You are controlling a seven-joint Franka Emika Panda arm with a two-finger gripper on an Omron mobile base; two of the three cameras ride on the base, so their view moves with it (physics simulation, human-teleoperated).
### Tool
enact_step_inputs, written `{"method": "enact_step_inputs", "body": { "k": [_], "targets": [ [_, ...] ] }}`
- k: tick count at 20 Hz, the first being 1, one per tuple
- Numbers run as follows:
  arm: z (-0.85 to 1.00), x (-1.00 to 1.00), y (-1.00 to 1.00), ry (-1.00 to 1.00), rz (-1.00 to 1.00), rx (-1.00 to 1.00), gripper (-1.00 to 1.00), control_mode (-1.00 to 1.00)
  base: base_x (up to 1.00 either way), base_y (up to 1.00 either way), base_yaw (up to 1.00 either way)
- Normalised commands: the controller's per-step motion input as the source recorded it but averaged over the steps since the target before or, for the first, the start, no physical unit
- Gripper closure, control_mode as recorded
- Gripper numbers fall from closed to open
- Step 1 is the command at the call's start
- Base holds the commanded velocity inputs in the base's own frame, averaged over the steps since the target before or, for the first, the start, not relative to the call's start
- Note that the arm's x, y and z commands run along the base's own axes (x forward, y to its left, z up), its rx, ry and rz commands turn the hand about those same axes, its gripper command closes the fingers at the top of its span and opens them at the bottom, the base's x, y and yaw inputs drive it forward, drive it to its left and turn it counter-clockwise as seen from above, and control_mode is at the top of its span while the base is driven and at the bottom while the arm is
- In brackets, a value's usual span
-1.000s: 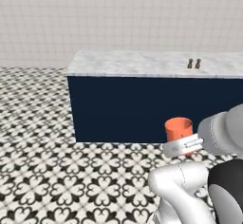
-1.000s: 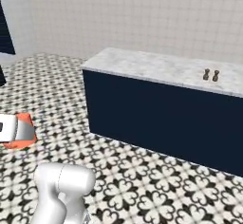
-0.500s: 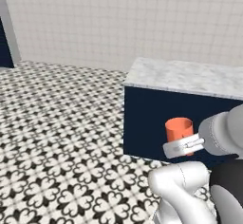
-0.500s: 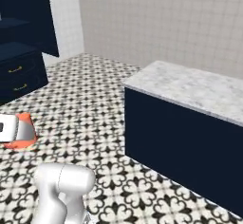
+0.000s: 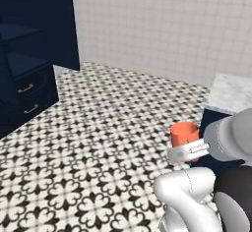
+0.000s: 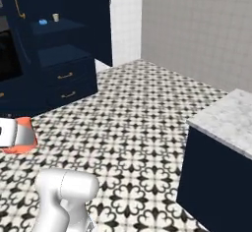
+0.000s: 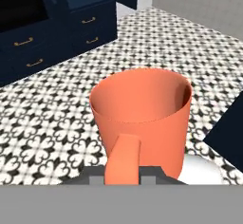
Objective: Gather all objects into one cabinet and sort the glasses and bowls to opposite sides.
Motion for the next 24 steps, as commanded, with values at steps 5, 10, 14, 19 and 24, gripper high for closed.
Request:
{"method": "enact_step_inputs", "body": {
  "k": [5, 10, 14, 19, 24],
  "targets": [
    [0.00, 0.00, 0.00, 0.00, 0.00, 0.00, 1.00, 1.00, 1.00, 0.01, 0.44],
    [0.00, 0.00, 0.00, 0.00, 0.00, 0.00, 1.00, 1.00, 1.00, -0.06, 0.43],
    [0.00, 0.00, 0.00, 0.00, 0.00, 0.00, 1.00, 1.00, 1.00, -0.02, 0.42],
    [0.00, 0.00, 0.00, 0.00, 0.00, 0.00, 1.00, 1.00, 0.80, -0.57, 0.42],
    [0.00, 0.00, 0.00, 0.00, 0.00, 0.00, 1.00, 1.00, 0.13, -1.00, 0.42]
  ]
}}
